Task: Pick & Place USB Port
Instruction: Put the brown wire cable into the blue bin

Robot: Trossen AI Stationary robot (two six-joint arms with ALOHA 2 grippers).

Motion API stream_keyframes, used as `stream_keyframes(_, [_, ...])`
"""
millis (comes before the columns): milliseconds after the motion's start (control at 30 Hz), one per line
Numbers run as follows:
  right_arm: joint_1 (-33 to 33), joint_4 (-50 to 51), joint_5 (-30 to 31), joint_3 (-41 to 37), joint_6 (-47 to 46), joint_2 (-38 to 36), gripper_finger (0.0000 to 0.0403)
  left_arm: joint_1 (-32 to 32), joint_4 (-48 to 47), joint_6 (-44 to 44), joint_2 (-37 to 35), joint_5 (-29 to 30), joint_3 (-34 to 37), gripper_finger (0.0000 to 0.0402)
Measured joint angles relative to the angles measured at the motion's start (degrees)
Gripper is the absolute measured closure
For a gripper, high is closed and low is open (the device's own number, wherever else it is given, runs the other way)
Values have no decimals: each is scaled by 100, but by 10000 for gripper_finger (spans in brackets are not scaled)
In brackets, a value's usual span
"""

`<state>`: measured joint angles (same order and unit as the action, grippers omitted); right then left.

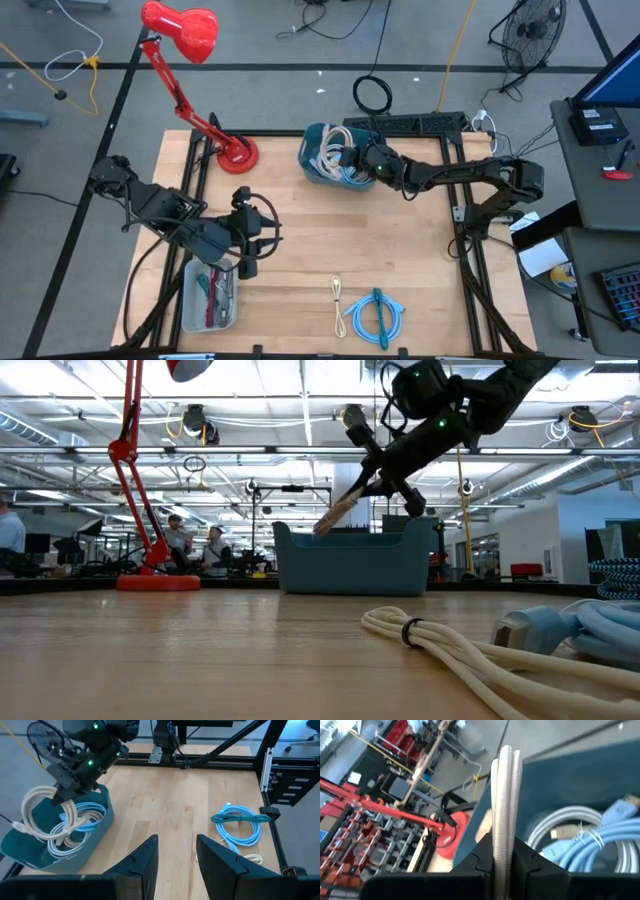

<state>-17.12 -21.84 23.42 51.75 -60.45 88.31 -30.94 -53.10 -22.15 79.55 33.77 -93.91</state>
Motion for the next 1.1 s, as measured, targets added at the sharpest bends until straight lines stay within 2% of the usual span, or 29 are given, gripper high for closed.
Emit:
stream_keyframes(133, [-197,-116,-667,0,166,212,389,0,-12,0,0,86,0,266])
stream_keyframes(267, [-393,-377,-1544,6,730,484,389,11,-59,0,0,86,0,266])
stream_keyframes(400, [-572,-326,-2027,17,1036,672,389,11,-83,-93,0,84,0,266])
stream_keyframes(867, [-731,-142,-2224,22,1570,746,388,-184,-122,-411,-2,86,0,266])
stream_keyframes(1100, [-718,-373,-2511,22,2066,747,331,-184,-122,-411,-2,86,0,266])
